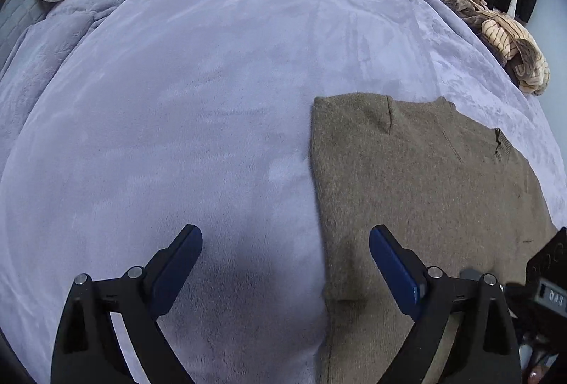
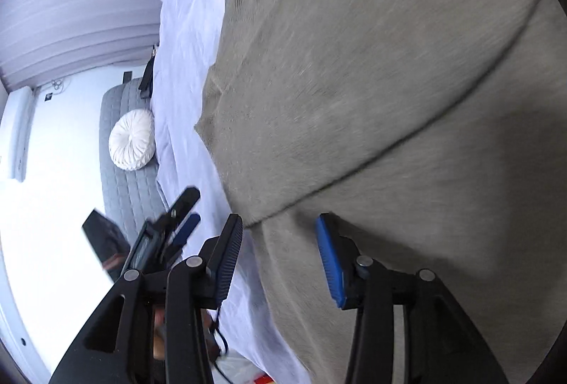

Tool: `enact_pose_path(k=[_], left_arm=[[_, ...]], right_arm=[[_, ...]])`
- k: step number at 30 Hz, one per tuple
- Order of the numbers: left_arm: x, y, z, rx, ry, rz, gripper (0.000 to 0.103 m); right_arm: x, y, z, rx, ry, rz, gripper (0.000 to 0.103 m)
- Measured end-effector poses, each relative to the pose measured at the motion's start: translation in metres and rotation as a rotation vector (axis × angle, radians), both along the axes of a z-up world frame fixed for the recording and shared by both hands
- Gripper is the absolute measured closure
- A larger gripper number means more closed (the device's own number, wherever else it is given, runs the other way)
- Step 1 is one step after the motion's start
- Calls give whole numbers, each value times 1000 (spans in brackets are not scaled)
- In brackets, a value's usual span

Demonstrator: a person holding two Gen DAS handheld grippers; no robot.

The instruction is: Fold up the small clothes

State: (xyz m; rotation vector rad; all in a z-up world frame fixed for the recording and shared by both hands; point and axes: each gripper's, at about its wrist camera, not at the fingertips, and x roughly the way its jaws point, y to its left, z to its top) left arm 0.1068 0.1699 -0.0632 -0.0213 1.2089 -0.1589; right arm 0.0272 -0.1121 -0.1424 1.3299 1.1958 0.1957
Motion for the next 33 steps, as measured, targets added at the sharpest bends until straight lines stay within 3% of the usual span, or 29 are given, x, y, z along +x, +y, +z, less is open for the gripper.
enact_pose_path(k=[3, 4, 5, 7, 11, 14, 16, 19, 24, 25, 26, 27, 33], left_arm=[[-7, 1, 2, -26, 14, -17, 8], [-8, 1, 2, -32, 9, -13, 8], [-10, 1, 3, -34, 4, -11, 8], [-11, -5, 0, -30, 6, -21, 8], [-14, -32, -10, 60, -15, -63, 8], [-15, -48, -23, 137, -21, -111, 8], [-16, -52, -32, 169, -1, -115, 8], [-17, -50, -36, 160, 8, -94, 8], [-18, -54, -45, 198, 6, -96, 7], [-18, -54, -47, 202, 6, -99, 7], [-18, -53, -49, 205, 4, -100, 7], [-18, -52, -50, 207, 1, -100, 5], [-17, -51, -45, 237, 28, -96, 4]], right_arm=[[13, 1, -4, -7, 5, -62, 60], [18, 3, 0, -20, -6, -51, 84], [18, 4, 1, -36, -9, -36, 97], [12, 8, 2, -66, -5, -16, 97], [5, 11, -15, -74, 52, 34, 97], [10, 5, 2, -109, 50, 110, 93], [4, -16, 25, -204, 1, 124, 88], [-10, -78, 51, -417, -18, 41, 70], [-8, -145, 42, -588, 71, 36, 70], [-7, -152, 33, -626, 111, 62, 77], [-8, -158, 24, -616, 124, 62, 93], [-11, -164, 19, -612, 134, 54, 102], [-38, -196, 26, -649, 179, -25, 100]])
